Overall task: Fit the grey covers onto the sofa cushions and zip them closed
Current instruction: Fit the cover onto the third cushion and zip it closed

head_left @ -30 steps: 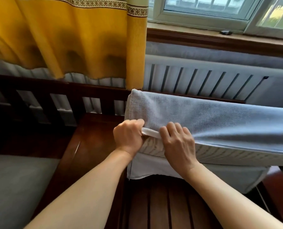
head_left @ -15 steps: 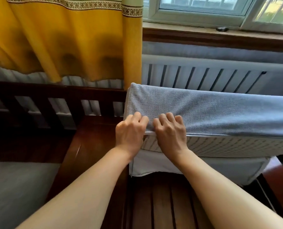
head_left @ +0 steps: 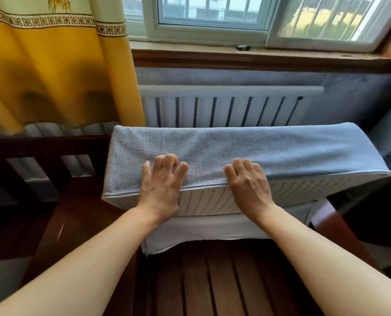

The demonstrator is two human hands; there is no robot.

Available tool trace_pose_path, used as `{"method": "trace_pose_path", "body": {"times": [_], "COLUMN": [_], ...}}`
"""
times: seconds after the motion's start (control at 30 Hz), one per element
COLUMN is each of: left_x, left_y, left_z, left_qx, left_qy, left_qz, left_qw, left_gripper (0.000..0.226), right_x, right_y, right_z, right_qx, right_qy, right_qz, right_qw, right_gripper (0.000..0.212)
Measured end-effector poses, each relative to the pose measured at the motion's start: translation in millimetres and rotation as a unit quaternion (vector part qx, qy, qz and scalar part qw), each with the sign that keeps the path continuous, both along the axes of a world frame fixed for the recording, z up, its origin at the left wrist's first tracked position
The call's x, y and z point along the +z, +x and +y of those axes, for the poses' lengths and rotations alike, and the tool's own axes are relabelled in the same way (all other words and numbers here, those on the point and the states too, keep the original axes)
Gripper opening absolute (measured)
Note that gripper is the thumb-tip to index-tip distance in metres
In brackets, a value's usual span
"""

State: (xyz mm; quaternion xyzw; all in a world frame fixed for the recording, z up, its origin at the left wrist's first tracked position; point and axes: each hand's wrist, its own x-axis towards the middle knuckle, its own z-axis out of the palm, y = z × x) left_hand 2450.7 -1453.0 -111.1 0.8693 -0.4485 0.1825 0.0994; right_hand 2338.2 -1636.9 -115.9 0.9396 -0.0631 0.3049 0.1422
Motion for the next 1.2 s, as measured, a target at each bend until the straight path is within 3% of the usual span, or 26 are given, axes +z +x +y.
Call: {"method": "trace_pose_path", "body": {"times": [0.13, 0.23, 0.47, 0.67, 0.8, 0.97, 1.1, 1.2], "left_x": [8.4, 8.8, 15.9, 10.5, 6.8, 11.5, 11.7, 10.7], "left_y": [-39.6, -63.8, -102.8, -105.4, -104.0, -125.0, -157.3, -187.6], "left_z": [-67.6, -115.4, -191.6, -196.4, -205.0, -229.0, -265.4, -303.5], "left_qx": [0.026, 0.035, 0.012, 0.015, 0.028, -0.013, -0.023, -0.041], "left_qy": [0.053, 0.035, 0.022, 0.006, 0.011, 0.094, 0.083, 0.067], "left_qz": [0.079, 0.063, 0.046, 0.002, -0.005, 0.022, 0.075, 0.076], "left_qw": [0.995, 0.997, 0.999, 1.0, 1.0, 0.995, 0.993, 0.994], "left_gripper": [0.065, 0.063, 0.056, 0.052, 0.056, 0.082, 0.075, 0.072], "right_x": [0.4, 3.5, 19.1, 10.9, 13.9, 7.1, 7.5, 5.3], "right_y": [-8.1, -42.0, -101.3, -132.2, -128.2, -136.2, -164.9, -192.6], "right_z": [-15.9, -66.9, -180.6, -181.0, -186.5, -207.4, -240.5, -272.0], "right_qx": [0.058, 0.054, -0.082, -0.008, -0.017, -0.086, -0.189, -0.255], "right_qy": [0.022, -0.021, -0.034, 0.015, 0.004, 0.008, 0.009, 0.014], "right_qz": [-0.005, -0.027, -0.014, -0.022, -0.042, -0.075, -0.099, -0.077], "right_qw": [0.998, 0.998, 0.996, 1.0, 0.999, 0.993, 0.977, 0.964], "right_gripper": [0.016, 0.006, 0.018, 0.026, 0.027, 0.019, 0.021, 0.008]}}
